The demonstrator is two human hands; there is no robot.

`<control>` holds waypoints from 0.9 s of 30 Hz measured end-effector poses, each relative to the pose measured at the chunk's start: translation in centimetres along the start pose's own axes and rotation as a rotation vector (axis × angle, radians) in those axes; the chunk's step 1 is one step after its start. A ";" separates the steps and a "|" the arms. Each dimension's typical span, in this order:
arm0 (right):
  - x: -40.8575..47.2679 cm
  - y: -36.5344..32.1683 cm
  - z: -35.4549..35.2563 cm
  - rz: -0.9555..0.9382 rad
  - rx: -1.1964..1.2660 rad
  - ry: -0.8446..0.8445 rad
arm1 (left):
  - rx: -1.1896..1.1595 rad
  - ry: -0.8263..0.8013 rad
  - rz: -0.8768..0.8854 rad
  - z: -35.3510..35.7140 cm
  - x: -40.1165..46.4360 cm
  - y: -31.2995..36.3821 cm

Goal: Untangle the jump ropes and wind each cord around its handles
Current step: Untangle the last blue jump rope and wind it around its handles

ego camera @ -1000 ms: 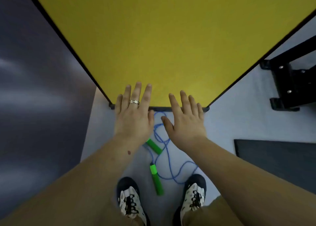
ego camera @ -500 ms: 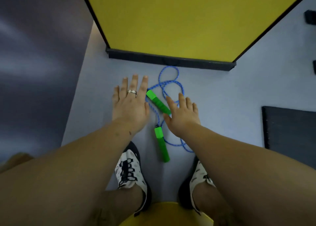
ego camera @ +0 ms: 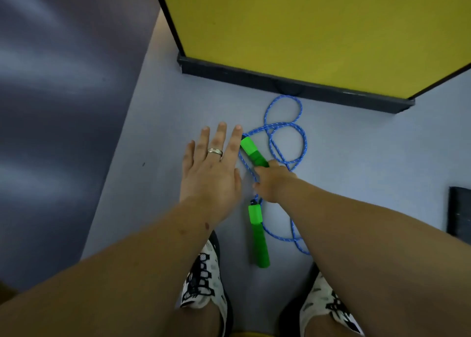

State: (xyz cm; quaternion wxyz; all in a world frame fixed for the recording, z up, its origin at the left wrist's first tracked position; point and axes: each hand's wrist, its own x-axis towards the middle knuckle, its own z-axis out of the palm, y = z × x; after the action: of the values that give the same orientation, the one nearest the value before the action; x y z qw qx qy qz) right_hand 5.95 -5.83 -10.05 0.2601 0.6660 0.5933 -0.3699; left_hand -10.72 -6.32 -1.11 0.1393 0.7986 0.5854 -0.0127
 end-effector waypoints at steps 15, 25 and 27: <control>-19.3 -0.5 -10.0 -0.090 0.594 0.361 | -0.428 0.030 -0.029 -11.9 0.9 5.1; -34.0 -1.6 -16.3 -0.461 1.075 0.450 | -1.038 -0.026 -0.049 -25.5 -3.4 11.1; -35.4 -1.4 -17.2 -0.432 1.139 0.463 | -0.961 0.028 -0.074 -27.2 -4.0 11.5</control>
State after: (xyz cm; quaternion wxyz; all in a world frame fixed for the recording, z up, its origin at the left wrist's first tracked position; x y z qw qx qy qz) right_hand 6.91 -13.28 28.59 -0.3485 0.6277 0.4656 -0.5175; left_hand -5.11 -6.73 28.18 0.4841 0.6227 0.5548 0.2650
